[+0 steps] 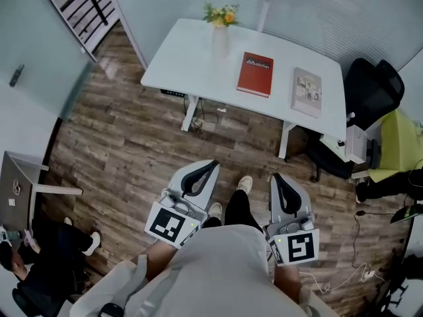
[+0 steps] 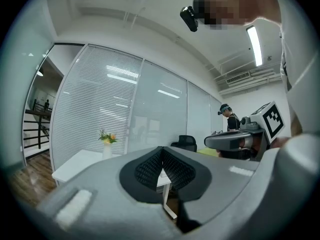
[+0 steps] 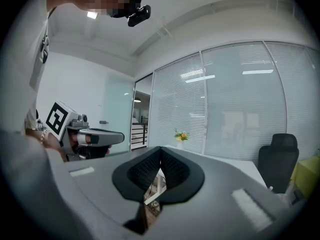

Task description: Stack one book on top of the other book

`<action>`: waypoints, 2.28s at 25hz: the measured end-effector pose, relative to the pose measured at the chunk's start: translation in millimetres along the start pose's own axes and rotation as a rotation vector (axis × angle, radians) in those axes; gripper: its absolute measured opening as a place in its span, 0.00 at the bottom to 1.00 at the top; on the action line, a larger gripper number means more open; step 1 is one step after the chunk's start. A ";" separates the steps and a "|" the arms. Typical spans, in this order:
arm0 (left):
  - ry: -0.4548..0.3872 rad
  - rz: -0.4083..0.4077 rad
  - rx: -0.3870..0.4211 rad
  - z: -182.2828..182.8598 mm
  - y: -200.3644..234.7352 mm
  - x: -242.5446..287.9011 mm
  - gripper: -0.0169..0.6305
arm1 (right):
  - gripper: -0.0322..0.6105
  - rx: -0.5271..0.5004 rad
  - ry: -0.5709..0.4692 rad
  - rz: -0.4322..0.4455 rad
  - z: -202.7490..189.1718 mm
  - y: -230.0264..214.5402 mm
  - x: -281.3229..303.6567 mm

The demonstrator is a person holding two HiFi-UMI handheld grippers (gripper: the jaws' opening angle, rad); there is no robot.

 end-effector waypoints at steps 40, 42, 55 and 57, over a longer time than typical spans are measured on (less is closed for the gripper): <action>0.028 -0.012 0.031 13.1 50.7 354.3 0.03 | 0.06 0.043 -0.008 0.021 -13.7 -302.7 176.4; 0.031 -0.010 0.027 10.3 49.9 365.0 0.03 | 0.06 0.042 -0.003 0.025 -17.4 -312.7 180.7; 0.062 0.007 0.016 3.9 62.5 398.1 0.03 | 0.06 0.065 0.003 0.045 -23.4 -339.5 206.6; 0.060 0.004 0.015 4.6 67.8 403.4 0.03 | 0.06 0.064 0.004 0.044 -23.2 -341.3 213.8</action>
Point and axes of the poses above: the fingertips, and each gripper's own axes: x forward along the fingers, y to its left, z out of its top, the point moved 2 cm from there along -x, backward along the fingers, and after that the axes turned 1 degree about -z, right-handed, at the moved point
